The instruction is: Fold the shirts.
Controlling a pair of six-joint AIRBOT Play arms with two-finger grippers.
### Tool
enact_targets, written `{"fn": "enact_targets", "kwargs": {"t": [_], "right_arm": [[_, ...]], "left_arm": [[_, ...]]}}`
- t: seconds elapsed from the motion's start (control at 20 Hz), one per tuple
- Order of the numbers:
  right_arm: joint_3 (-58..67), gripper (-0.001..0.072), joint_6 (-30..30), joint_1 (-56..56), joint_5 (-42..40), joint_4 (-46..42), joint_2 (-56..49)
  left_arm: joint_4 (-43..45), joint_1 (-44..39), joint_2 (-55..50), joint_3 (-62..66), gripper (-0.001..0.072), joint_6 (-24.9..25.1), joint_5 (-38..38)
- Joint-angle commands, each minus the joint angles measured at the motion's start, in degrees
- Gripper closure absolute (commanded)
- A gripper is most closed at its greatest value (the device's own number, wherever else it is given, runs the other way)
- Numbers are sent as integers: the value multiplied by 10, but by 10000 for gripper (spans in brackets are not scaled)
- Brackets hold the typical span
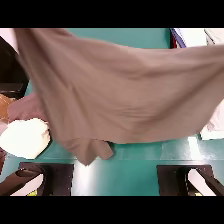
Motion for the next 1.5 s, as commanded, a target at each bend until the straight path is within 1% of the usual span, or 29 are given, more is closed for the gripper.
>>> {"fn": "enact_targets", "kwargs": {"t": [0.0, 0.15, 0.2, 0.25, 0.3, 0.35, 0.4, 0.55, 0.6, 0.7, 0.8, 0.9, 1.0, 1.1, 1.25, 1.45], "right_arm": [[-108, 697, 30, 73, -41, -83, -84], [-142, 697, 33, 126, -116, -85, -171], [-133, 697, 34, 136, -124, -78, -199], [-114, 692, 34, 145, -123, -78, -225], [-91, 566, 32, 149, -120, -78, -246], [-66, 355, 32, 151, -111, -78, -262], [-40, 322, 32, 151, -97, -76, -273], [-8, 326, 9, 150, -64, -54, -255], [-19, 327, 0, 150, -57, -53, -234], [-60, 326, -5, 150, -55, -48, -184], [-110, 326, -5, 150, -60, -48, -131], [-156, 327, -5, 150, -68, -48, -84], [-195, 328, -5, 150, -80, -48, -43], [-217, 338, -5, 150, -83, -48, -16], [-233, 338, -5, 150, -87, -47, 8], [-235, 339, -5, 150, -85, -31, 12]], "left_arm": [[28, 0, -117, -56, 685, -1, 6], [44, 0, -231, -57, 684, -1, 11], [45, 0, -258, -57, 625, -1, 10], [46, 0, -275, -57, 304, -1, 9], [46, 0, -285, -57, 47, -4, 9], [46, 0, -288, -57, 97, -13, 6], [46, 0, -285, -56, 93, -16, 2], [34, 28, -254, -51, 94, -17, -66], [17, 49, -239, -57, 95, -16, -89], [-36, 92, -188, -107, 94, -11, -108], [-74, 126, -121, -197, 94, -8, -106], [-80, 146, -46, -313, 93, -7, -103], [-87, 147, 19, -423, 93, -10, -97], [-129, 147, 66, -516, 93, -14, -90], [-145, 147, 99, -612, 93, -16, -58], [-155, 147, 99, -694, 93, -16, -19]]}}
